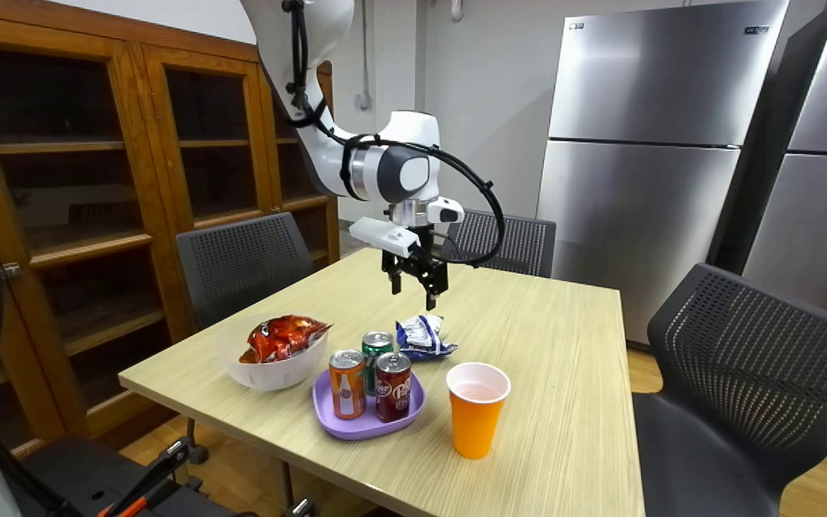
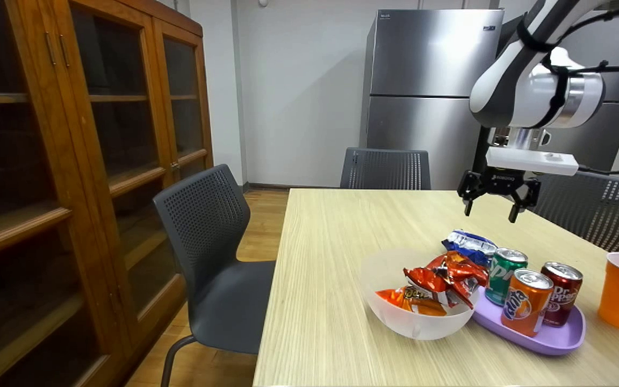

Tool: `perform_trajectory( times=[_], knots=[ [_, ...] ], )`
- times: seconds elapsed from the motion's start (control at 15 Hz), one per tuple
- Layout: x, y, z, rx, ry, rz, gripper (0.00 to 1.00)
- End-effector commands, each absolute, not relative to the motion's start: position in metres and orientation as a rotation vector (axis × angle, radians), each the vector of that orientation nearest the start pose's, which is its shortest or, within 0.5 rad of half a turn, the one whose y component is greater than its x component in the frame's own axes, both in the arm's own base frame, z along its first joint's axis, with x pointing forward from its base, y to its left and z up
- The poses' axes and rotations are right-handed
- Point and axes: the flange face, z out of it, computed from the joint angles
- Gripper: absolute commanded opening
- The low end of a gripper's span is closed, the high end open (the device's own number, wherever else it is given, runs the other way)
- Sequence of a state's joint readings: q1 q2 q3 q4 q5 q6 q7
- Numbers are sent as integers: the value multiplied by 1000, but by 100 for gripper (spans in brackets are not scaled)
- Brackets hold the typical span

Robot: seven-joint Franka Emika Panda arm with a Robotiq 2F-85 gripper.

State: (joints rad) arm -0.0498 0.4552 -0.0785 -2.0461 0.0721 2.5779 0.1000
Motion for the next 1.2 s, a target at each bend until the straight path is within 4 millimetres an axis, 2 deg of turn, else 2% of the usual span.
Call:
perform_trajectory(
  times=[0.0, 0.73, 1.13],
  knots=[
    [621, -83, 208, -3135, 297, -76, 100],
    [657, -81, 163, -3162, 187, -28, 100],
    [670, -79, 151, -3159, 174, -22, 100]
  ],
)
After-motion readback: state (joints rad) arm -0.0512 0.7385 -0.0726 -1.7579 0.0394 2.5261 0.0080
